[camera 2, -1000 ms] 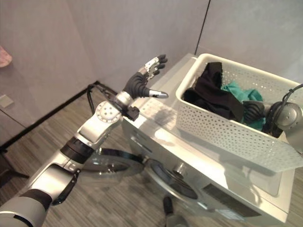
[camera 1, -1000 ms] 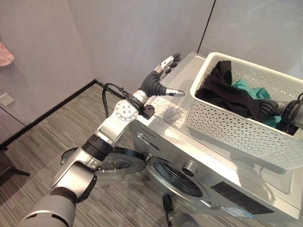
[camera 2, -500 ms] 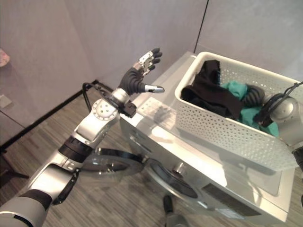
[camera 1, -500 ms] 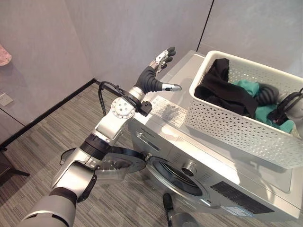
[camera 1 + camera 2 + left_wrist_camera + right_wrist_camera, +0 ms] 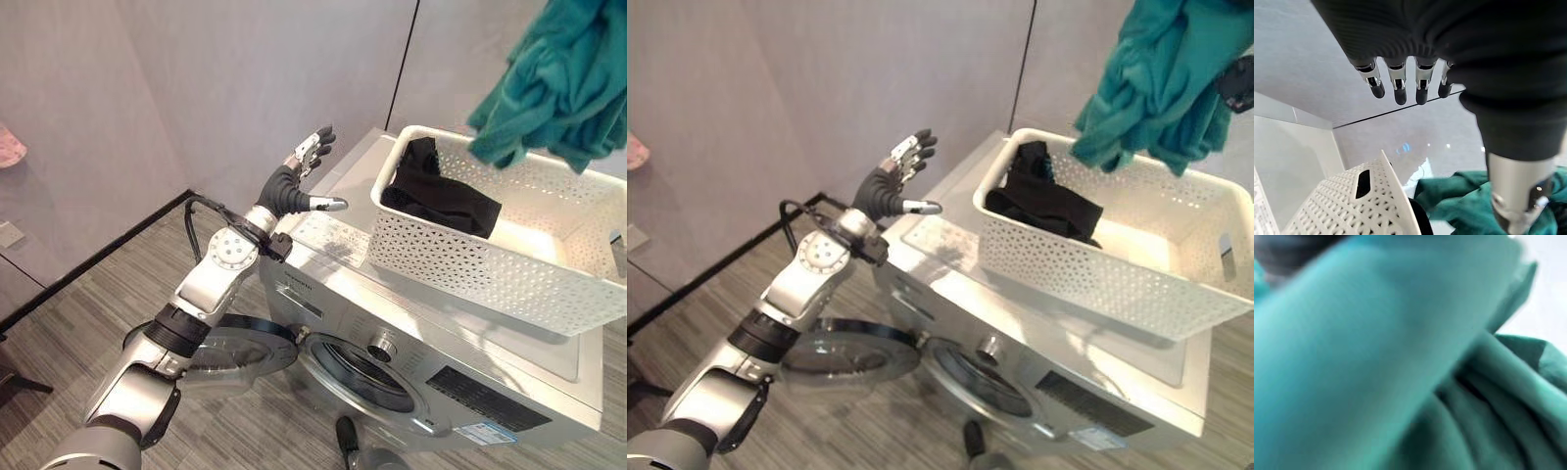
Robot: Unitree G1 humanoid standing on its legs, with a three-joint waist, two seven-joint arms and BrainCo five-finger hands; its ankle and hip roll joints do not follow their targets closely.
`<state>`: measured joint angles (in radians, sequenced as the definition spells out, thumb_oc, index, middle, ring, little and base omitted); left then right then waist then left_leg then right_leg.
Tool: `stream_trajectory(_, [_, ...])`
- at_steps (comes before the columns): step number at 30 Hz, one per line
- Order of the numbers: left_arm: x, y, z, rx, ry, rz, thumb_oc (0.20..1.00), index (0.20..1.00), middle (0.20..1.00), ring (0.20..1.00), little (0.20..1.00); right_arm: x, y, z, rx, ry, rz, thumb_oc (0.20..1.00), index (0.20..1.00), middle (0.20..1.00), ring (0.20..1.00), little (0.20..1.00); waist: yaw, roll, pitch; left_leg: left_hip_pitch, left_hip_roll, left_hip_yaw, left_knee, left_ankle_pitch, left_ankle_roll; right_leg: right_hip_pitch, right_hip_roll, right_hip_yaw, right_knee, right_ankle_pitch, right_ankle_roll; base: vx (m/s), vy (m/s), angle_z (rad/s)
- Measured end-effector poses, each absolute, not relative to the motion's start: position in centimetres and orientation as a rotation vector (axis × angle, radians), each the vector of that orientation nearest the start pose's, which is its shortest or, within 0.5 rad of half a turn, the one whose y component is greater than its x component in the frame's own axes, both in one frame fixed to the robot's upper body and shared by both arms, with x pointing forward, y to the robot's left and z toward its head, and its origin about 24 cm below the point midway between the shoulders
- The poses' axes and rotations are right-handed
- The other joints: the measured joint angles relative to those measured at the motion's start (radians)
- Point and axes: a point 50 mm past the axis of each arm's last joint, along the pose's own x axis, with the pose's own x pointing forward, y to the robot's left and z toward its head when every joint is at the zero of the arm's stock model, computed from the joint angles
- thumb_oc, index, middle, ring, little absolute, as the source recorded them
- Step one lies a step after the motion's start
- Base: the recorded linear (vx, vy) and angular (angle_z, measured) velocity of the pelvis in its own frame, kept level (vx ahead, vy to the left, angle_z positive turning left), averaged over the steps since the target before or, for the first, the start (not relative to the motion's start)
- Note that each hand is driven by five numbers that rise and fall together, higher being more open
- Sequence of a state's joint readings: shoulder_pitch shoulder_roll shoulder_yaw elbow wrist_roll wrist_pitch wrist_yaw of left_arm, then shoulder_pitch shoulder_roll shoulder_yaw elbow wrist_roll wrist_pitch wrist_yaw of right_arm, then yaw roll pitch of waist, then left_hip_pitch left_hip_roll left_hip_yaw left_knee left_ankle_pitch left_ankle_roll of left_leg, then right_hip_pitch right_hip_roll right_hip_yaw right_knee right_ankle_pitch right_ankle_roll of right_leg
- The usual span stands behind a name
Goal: Grab the laundry basket,head to the washer,open it,put in the laundry and shut it.
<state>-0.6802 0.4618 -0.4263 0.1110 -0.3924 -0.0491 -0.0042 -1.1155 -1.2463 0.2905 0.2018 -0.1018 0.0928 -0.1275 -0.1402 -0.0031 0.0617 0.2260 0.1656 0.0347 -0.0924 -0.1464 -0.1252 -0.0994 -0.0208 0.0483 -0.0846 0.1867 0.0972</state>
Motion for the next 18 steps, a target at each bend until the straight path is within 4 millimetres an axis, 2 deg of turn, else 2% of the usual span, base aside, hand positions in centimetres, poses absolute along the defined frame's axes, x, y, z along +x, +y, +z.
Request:
stream_trajectory(3, [33.0, 10.4, 18.0, 0.168, -0.409, -0.461, 1.000, 1.000, 1.000, 1.000, 1.000, 28.3, -27.2, 41.7, -1.299, -0.796, -0.620, 0.200, 0.200, 0.200, 0.200, 0.200, 0.004, -0.010, -0.006, 0.000, -0.005, -0.002, 0.012, -0.004, 0.004, 0.006, -0.006, 0.001, 0.000, 0.002, 0.000, -0.06, 0.067, 0.02])
stream_trajectory(4, [32.8, 10.0, 17.4, 0.135, -0.394, -0.454, 1.000, 1.000, 1.000, 1.000, 1.000, 28.2, -27.5, 41.9, -1.305, -0.808, -0.707, 0.200, 0.200, 0.200, 0.200, 0.200, 0.019, -0.010, -0.007, 0.000, -0.013, -0.002, 0.028, -0.014, 0.009, 0.016, -0.012, 0.002, 0.000, 0.005, 0.001, -0.13, 0.078, 0.02])
stream_trajectory(9, [32.7, 10.1, 16.9, 0.110, -0.384, -0.431, 1.000, 1.000, 1.000, 1.000, 1.000, 28.6, -28.1, 41.5, -1.339, -0.786, -0.805, 0.200, 0.200, 0.200, 0.200, 0.200, 0.047, -0.022, -0.004, -0.004, -0.037, -0.002, 0.072, -0.036, 0.022, 0.029, -0.033, 0.011, 0.005, 0.008, 0.009, -0.11, 0.116, -0.02])
stream_trajectory(10, [32.7, 10.4, 16.7, 0.103, -0.378, -0.415, 1.000, 1.000, 1.000, 1.000, 1.000, 28.8, -28.6, 41.3, -1.331, -0.770, -0.857, 0.200, 0.200, 0.200, 0.200, 0.200, 0.052, -0.044, 0.003, -0.039, -0.057, -0.009, 0.139, -0.069, 0.039, 0.028, -0.054, 0.016, 0.011, 0.013, 0.017, -0.17, 0.195, 0.06])
stream_trajectory(11, [32.7, 10.4, 16.6, 0.106, -0.376, -0.416, 1.000, 1.000, 1.000, 1.000, 1.000, 28.8, -29.1, 41.2, -1.337, -0.752, -0.886, 0.200, 0.200, 0.200, 0.200, 0.200, 0.053, -0.055, 0.010, -0.055, -0.071, -0.019, 0.170, -0.083, 0.046, 0.027, -0.066, 0.020, 0.012, 0.017, 0.022, -0.18, 0.205, 0.07])
stream_trajectory(12, [32.6, 10.5, 16.3, 0.109, -0.367, -0.408, 1.000, 1.000, 1.000, 1.000, 1.000, 28.7, -29.4, 41.3, -1.329, -0.751, -0.920, 0.200, 0.200, 0.200, 0.200, 0.200, 0.051, -0.076, 0.017, -0.055, -0.104, -0.025, 0.184, -0.087, 0.054, 0.027, -0.092, 0.023, 0.016, 0.017, 0.037, -0.09, 0.141, 0.05])
stream_trajectory(17, [32.4, 11.2, 15.5, 0.105, -0.348, -0.375, 1.000, 1.000, 1.000, 1.000, 1.000, 27.1, -30.3, 42.4, -1.300, -0.809, -1.067, 0.200, 0.200, 0.200, 0.200, 0.200, 0.058, -0.115, 0.016, -0.091, -0.176, -0.028, 0.262, -0.117, 0.106, 0.027, -0.161, 0.027, 0.018, 0.032, 0.061, -0.11, 0.115, 0.01])
stream_trajectory(18, [32.1, 11.9, 14.6, 0.087, -0.326, -0.339, 1.000, 1.000, 1.000, 1.000, 1.000, 26.6, -30.2, 42.4, -1.324, -0.839, -1.102, 0.200, 0.200, 0.200, 0.200, 0.200, 0.064, -0.118, 0.014, -0.092, -0.191, -0.020, 0.273, -0.120, 0.114, 0.016, -0.169, 0.020, 0.040, 0.045, 0.065, -0.14, 0.093, -0.22])
